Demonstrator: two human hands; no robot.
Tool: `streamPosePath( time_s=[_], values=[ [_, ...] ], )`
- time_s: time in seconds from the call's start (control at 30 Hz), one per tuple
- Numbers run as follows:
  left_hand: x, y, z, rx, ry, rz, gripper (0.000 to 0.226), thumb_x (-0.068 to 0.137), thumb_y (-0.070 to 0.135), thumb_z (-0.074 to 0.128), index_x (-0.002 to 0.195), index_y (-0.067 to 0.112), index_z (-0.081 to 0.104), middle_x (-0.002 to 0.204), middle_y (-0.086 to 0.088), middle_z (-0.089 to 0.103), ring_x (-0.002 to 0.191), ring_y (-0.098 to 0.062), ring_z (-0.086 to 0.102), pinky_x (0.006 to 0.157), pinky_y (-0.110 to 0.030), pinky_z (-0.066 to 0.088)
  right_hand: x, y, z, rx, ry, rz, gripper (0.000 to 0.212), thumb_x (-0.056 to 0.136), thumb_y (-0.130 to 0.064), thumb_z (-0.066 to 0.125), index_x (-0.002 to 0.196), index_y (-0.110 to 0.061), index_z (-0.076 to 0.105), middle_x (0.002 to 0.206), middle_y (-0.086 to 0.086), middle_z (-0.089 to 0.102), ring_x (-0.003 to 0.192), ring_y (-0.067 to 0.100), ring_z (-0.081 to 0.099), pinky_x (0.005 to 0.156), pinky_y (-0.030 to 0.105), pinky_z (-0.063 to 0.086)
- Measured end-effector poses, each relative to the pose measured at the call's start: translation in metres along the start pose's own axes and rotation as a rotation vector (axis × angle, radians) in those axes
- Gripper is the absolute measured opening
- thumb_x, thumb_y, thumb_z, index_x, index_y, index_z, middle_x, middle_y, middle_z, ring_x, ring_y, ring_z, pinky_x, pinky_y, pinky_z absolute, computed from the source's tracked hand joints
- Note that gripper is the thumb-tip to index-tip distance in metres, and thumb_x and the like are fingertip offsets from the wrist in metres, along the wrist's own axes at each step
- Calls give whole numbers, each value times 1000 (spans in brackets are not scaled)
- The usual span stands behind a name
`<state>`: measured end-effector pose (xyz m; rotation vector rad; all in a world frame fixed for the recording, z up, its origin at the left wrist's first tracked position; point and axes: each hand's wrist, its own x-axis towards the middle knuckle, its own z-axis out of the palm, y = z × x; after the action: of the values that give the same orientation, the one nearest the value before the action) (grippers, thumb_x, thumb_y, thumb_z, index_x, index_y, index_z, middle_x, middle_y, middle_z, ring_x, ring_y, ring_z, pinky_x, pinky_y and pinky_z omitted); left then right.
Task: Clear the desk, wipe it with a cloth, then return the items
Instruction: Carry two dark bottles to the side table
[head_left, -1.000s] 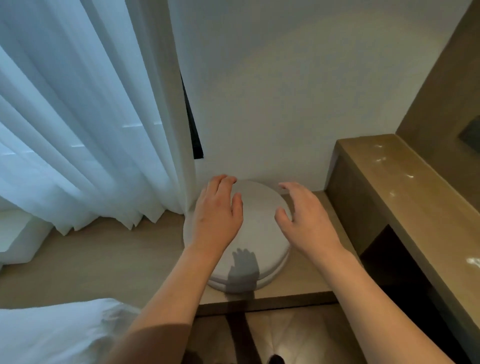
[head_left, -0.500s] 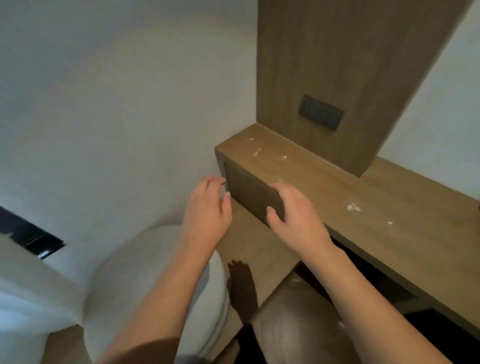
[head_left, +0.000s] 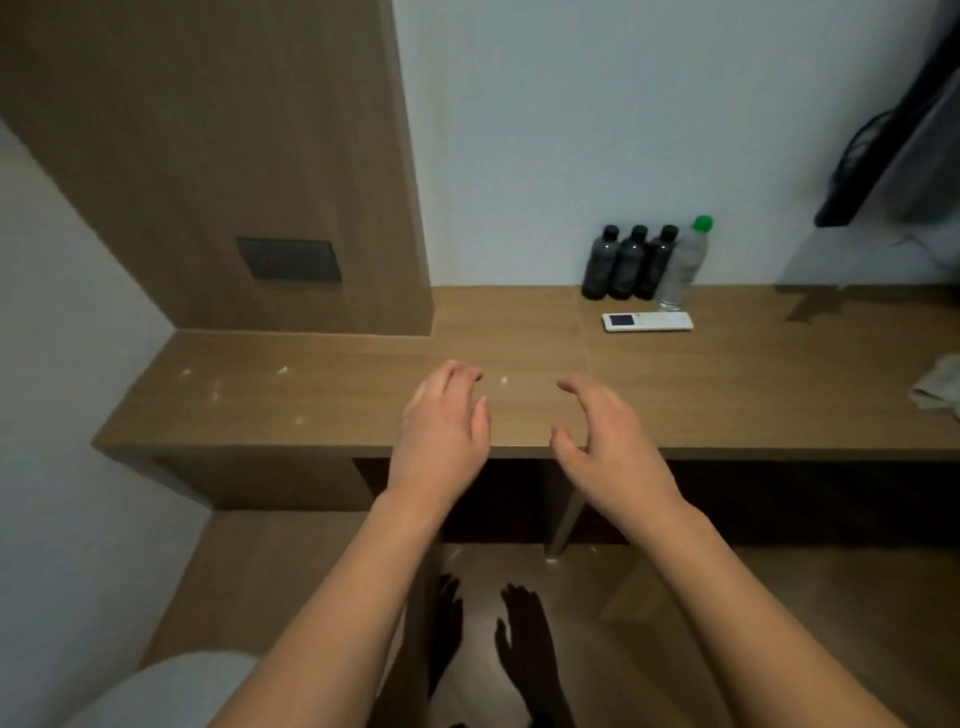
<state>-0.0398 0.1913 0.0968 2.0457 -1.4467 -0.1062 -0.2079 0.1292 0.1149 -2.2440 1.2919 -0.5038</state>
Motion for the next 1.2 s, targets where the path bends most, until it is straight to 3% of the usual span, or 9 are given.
streamPosePath(
  time_s=[0.23, 0.4, 0.47, 0.67, 0.8, 0.9, 1.07, 1.2],
  values=[
    [33, 28, 31, -6, -54, 67, 37, 103, 25, 51, 139, 17, 53, 142, 1, 50, 134, -13, 44, 116, -36, 37, 5, 43, -31, 28, 50, 72, 54, 96, -28, 58, 147, -28, 38, 148, -10, 42, 137, 7, 37, 110, 26, 32],
    [62, 41, 35, -35, -3, 49, 36, 103, 23, 52, 138, 16, 54, 140, 2, 51, 131, -12, 46, 110, -26, 34, 43, 74, -65, 16, 82, 75, 53, 96, -27, 58, 146, -26, 40, 149, -7, 42, 137, 11, 39, 109, 31, 35],
    [76, 43, 38, -61, 20, 21, 36, 102, 23, 52, 138, 16, 54, 139, 3, 51, 128, -10, 47, 108, -23, 35, 66, 83, -74, 5, 95, 63, 53, 96, -27, 57, 146, -25, 40, 148, -6, 42, 132, 14, 45, 107, 33, 38],
    [140, 37, 61, -92, -34, 18, 35, 102, 26, 52, 136, 17, 55, 136, 5, 52, 115, -13, 55, 102, -38, 49, 149, 123, -93, 3, 117, 91, 50, 95, -25, 57, 143, -25, 43, 141, -2, 49, 99, 10, 51, 90, 32, 48],
    [226, 39, 101, -130, -95, 65, 35, 102, 24, 53, 136, 15, 55, 131, 2, 54, 107, -7, 53, 91, -26, 46, 221, 151, -96, -43, 128, 119, 49, 96, -22, 56, 143, -21, 44, 143, 0, 49, 126, 16, 49, 103, 36, 42],
    [302, 43, 144, -168, -188, 86, 36, 103, 26, 52, 138, 17, 52, 135, 4, 51, 104, -4, 52, 81, -9, 36, 278, 175, -91, -80, 106, 148, 48, 97, -20, 55, 144, -22, 43, 143, 0, 49, 126, 15, 51, 101, 33, 43],
    [412, 46, 226, -151, -300, 94, 39, 101, 27, 52, 139, 17, 52, 133, -2, 55, 91, -12, 56, 85, -24, 40, 377, 217, -66, -67, 31, 213, 52, 97, -14, 53, 146, -22, 39, 143, 2, 48, 124, 18, 52, 102, 35, 43],
    [466, 49, 289, -86, -430, 51, 42, 101, 28, 50, 141, 17, 46, 134, -7, 53, 113, -25, 56, 88, -31, 41, 450, 251, -34, -60, -43, 387, 64, 96, -6, 52, 152, -25, 28, 153, 2, 37, 125, 21, 52, 106, 39, 42]
  ],
)
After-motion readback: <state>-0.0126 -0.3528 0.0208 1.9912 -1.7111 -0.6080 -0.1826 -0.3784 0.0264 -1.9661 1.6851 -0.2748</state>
